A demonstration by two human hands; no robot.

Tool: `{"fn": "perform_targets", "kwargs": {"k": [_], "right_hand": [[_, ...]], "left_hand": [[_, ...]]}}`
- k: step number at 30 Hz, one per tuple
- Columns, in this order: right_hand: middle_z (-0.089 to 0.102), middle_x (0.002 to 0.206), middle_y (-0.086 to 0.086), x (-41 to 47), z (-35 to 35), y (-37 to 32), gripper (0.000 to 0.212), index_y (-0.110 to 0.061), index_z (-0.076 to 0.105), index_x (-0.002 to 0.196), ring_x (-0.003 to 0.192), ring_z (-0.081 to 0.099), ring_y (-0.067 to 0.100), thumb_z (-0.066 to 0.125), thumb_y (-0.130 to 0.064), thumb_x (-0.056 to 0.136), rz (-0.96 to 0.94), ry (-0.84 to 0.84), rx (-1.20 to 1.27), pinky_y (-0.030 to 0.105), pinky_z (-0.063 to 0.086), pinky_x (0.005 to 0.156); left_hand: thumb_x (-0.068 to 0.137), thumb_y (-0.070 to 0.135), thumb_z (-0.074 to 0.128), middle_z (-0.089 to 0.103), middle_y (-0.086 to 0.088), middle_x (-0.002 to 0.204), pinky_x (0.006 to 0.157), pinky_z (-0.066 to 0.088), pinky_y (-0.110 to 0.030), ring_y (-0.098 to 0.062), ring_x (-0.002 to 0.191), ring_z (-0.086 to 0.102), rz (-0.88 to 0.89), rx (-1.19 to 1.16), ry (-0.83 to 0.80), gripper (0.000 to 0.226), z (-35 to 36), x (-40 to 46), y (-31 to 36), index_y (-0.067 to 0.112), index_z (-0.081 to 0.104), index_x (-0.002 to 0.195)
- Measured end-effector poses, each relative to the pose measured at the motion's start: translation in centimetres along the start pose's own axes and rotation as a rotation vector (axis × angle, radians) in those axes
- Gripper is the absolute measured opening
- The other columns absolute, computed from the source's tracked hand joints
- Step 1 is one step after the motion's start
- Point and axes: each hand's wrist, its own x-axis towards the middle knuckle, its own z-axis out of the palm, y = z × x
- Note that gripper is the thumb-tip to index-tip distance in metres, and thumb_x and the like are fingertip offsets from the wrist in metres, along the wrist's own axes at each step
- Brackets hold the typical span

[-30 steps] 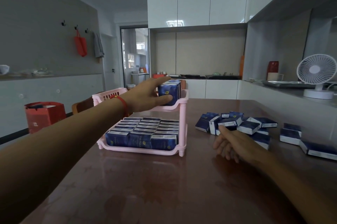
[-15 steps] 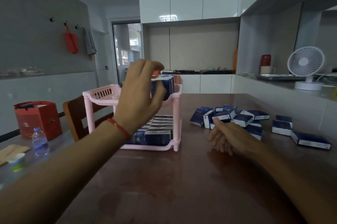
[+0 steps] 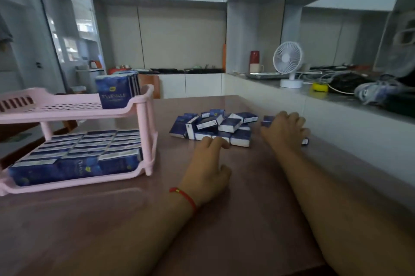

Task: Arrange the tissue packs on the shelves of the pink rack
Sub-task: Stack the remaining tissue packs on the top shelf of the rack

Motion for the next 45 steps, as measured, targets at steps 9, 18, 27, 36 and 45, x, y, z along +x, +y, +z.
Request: {"fn": "perform_targets", "kwargs": {"k": [9, 18, 27, 36, 45], "right_hand": [[0.061, 0.12, 0.02, 1.8, -1.5, 1.4, 0.054, -0.01, 0.065, 0.109, 0.116, 0.05, 0.042, 0.053, -0.055, 0.081, 0.255, -0.104, 0.191, 0.047, 0.042, 0.095], [0.062, 0.127, 0.023, -2.4, -5.3, -2.8, 0.045, -0.005, 0.062, 0.127, 0.117, 0.061, 0.04, 0.06, -0.005, 0.081, -0.373, -1.069, 1.09, 0.047, 0.052, 0.1], [0.072, 0.108, 0.004, -1.1, -3.1, -2.7, 0.024, -0.017, 0.072, 0.106, 0.11, 0.066, 0.029, 0.064, -0.03, 0.087, -0.331, -0.445, 0.861, 0.04, 0.052, 0.089], [0.053, 0.141, 0.012, 3.0, 3.7, 2.8, 0.064, -0.023, 0.054, 0.132, 0.119, 0.057, 0.036, 0.037, -0.06, 0.082, -0.23, -0.386, -0.017, 0.049, 0.049, 0.099], [0.064, 0.111, 0.006, 1.5, -0.3, 2.1, 0.055, -0.016, 0.051, 0.117, 0.099, 0.06, 0.026, 0.084, -0.023, 0.074, -0.108, -0.221, 0.497, 0.035, 0.049, 0.084]], "left_hand": [[0.085, 0.015, 0.067, 0.059, 0.007, 0.106, 0.066, 0.041, -0.008, -0.006, 0.092, 0.057, -0.185, -0.239, 0.019, 0.031, -1.4, -1.0, -1.2, 0.025, 0.06, 0.113], [0.099, 0.038, 0.055, 0.068, -0.022, 0.111, 0.084, 0.061, -0.038, -0.035, 0.099, 0.071, -0.605, -1.173, -0.013, 0.03, -2.3, 0.1, -0.2, 0.01, 0.063, 0.108], [0.084, -0.016, 0.061, 0.071, -0.025, 0.107, 0.071, 0.063, -0.043, -0.03, 0.075, 0.073, -0.645, -1.342, -0.004, 0.053, -2.4, -0.3, -0.2, 0.007, 0.051, 0.13], [0.089, -0.01, 0.056, 0.069, -0.023, 0.113, 0.075, 0.063, -0.043, -0.028, 0.08, 0.072, -0.625, -1.248, 0.051, 0.041, -2.4, -0.3, -0.6, 0.01, 0.057, 0.125], [0.09, -0.01, 0.056, 0.068, -0.021, 0.113, 0.074, 0.063, -0.042, -0.028, 0.083, 0.073, -0.61, -1.204, 0.065, 0.042, -2.4, 0.0, -1.0, 0.013, 0.058, 0.124]]}}
